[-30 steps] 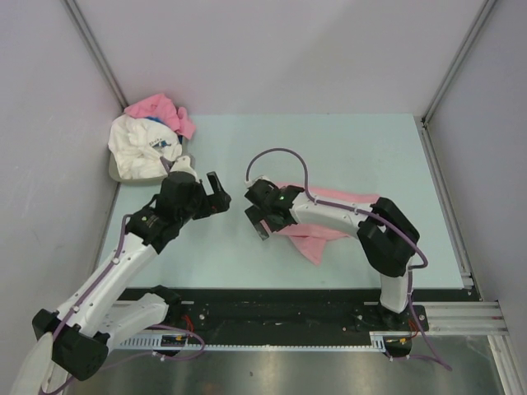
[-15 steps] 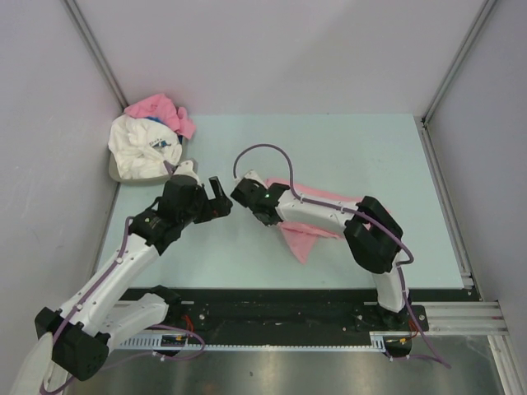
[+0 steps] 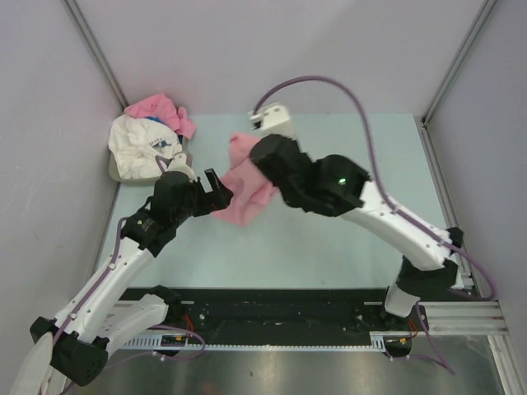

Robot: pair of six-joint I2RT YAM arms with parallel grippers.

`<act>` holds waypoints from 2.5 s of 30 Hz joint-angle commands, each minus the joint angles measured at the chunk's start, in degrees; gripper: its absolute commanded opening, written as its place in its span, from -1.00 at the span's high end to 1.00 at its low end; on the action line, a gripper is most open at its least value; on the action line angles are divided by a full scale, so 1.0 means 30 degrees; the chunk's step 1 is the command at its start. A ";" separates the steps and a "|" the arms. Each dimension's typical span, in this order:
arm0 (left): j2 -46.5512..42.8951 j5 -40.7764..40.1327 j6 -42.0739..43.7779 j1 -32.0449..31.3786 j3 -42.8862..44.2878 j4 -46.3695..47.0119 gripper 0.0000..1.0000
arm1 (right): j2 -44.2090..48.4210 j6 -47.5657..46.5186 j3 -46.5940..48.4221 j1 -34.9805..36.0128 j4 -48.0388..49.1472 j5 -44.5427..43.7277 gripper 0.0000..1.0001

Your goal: Fold and stack the t-shirts

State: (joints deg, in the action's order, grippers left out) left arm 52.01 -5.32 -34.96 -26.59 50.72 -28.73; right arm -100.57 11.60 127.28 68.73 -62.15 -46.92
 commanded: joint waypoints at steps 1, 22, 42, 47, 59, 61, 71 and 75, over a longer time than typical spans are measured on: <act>-0.0285 -0.0101 0.0081 0.0074 0.0466 -0.0765 -1.00 | 0.3050 0.3278 -0.3066 -0.3243 -0.3484 -0.1652 1.00; 0.4311 0.1311 0.0843 -0.2938 0.1198 0.0699 -1.00 | 0.6340 0.2874 -1.6940 -1.1837 0.4102 0.8535 -0.99; 0.4783 0.0807 0.0345 -0.3149 0.0028 0.1462 -1.00 | -0.0370 0.2317 -1.6910 -0.9639 0.6186 1.1068 0.15; 0.4754 0.0837 0.0316 -0.3178 -0.0090 0.1520 -0.99 | -0.1220 0.2375 -1.6910 -0.8908 0.6156 1.0805 0.10; 0.4402 0.0690 0.0462 -0.2914 -0.0383 0.1432 -1.00 | -0.1925 0.2522 -1.6969 -0.8847 0.5981 0.9166 0.71; 0.4373 0.0719 0.0491 -0.2914 -0.0441 0.1490 -1.00 | -0.1895 0.2551 -1.6969 -0.8876 0.5864 0.8524 0.77; 0.4256 0.0720 0.0433 -0.2885 -0.0412 0.1433 -1.00 | -0.2159 0.2726 -1.6969 -0.8848 0.5687 0.7815 1.00; 0.4138 0.0690 0.0463 -0.2856 -0.0471 0.1374 -0.99 | -0.1954 0.2756 -1.6969 -0.8498 0.5893 0.8168 0.41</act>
State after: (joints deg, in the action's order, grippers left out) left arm 66.30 -2.44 -33.89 -35.48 49.50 -25.36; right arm -106.43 19.51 75.42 42.26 -44.64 -21.65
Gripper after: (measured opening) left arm 0.997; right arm 0.173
